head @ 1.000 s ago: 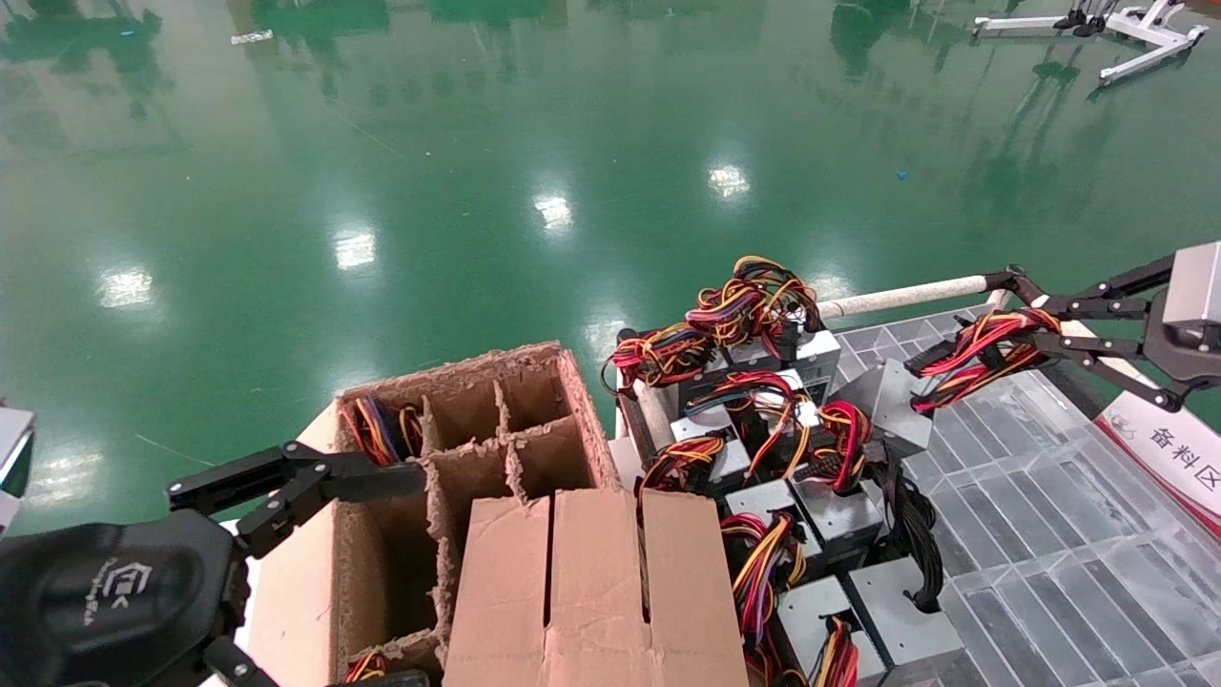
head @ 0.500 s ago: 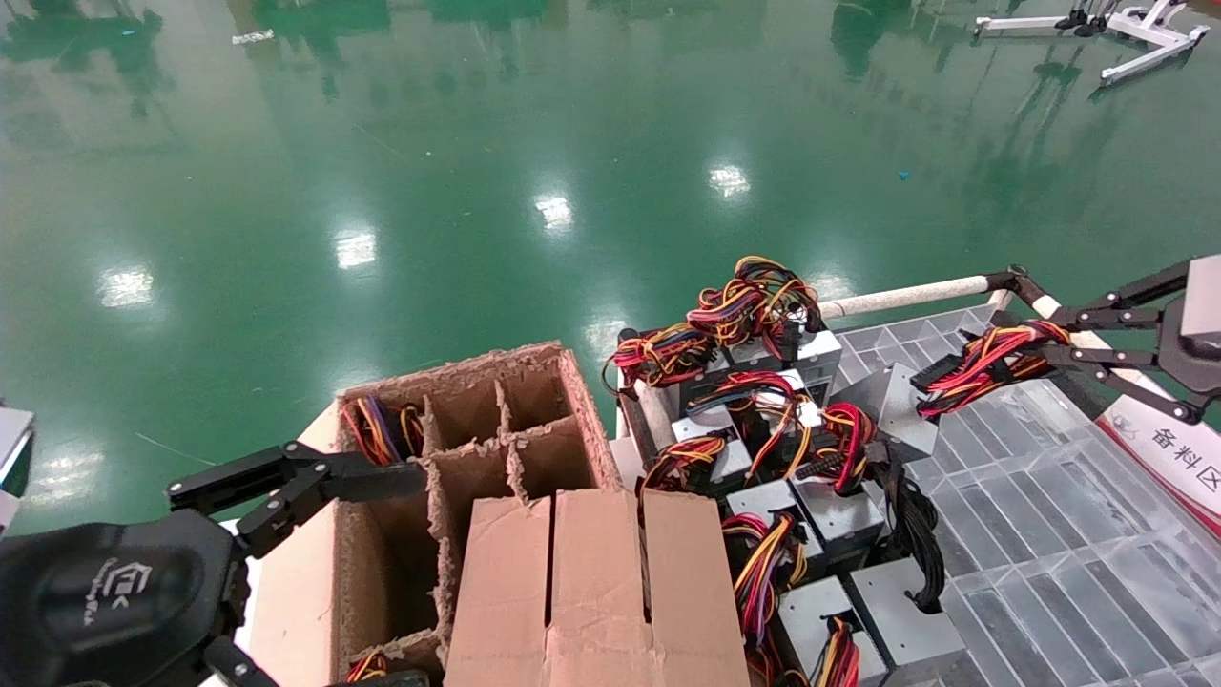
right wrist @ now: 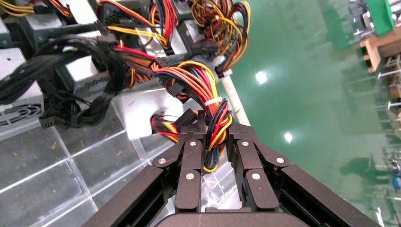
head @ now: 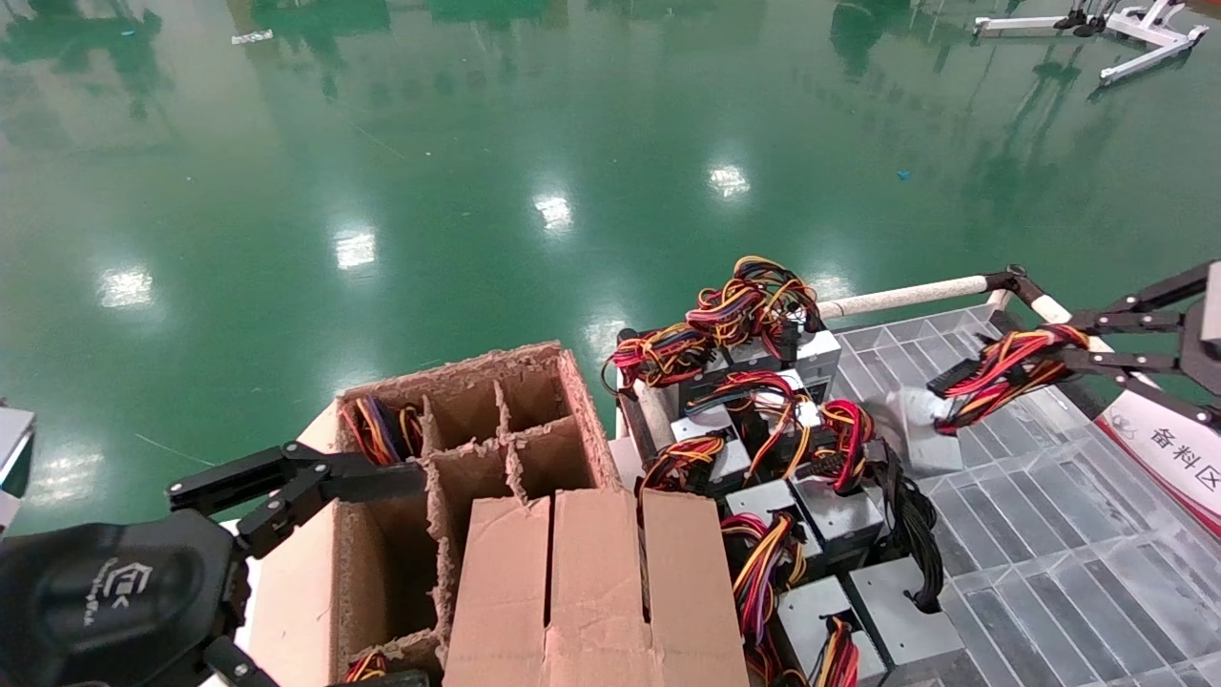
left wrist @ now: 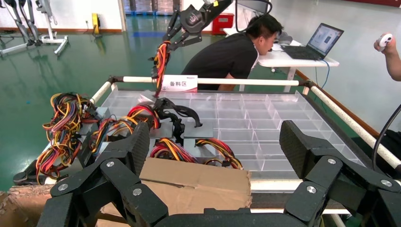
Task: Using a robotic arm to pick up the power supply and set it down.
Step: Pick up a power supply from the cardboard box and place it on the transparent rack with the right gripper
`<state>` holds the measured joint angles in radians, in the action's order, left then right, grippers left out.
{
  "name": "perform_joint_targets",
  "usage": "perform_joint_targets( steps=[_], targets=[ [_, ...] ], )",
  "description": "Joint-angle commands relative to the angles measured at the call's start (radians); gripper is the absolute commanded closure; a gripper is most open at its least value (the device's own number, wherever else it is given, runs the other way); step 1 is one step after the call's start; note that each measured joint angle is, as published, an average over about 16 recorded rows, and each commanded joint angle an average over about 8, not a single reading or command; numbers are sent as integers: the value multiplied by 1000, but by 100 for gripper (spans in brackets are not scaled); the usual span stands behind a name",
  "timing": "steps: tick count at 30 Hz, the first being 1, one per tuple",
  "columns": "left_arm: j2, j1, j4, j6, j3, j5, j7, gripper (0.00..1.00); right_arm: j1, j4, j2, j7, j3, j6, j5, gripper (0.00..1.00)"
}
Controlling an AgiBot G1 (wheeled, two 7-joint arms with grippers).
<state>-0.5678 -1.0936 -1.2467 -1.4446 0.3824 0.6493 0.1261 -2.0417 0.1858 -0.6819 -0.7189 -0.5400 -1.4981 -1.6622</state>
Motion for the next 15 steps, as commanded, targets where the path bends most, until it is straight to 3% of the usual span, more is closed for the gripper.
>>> perform_joint_targets(
  steps=[1,15],
  targets=[
    [0,0,0,0,0,0,0,0,5,11,-4,4,1,-3,2,100],
    [0,0,0,0,0,0,0,0,55,90,-49,76,3,35,10,100]
  ],
)
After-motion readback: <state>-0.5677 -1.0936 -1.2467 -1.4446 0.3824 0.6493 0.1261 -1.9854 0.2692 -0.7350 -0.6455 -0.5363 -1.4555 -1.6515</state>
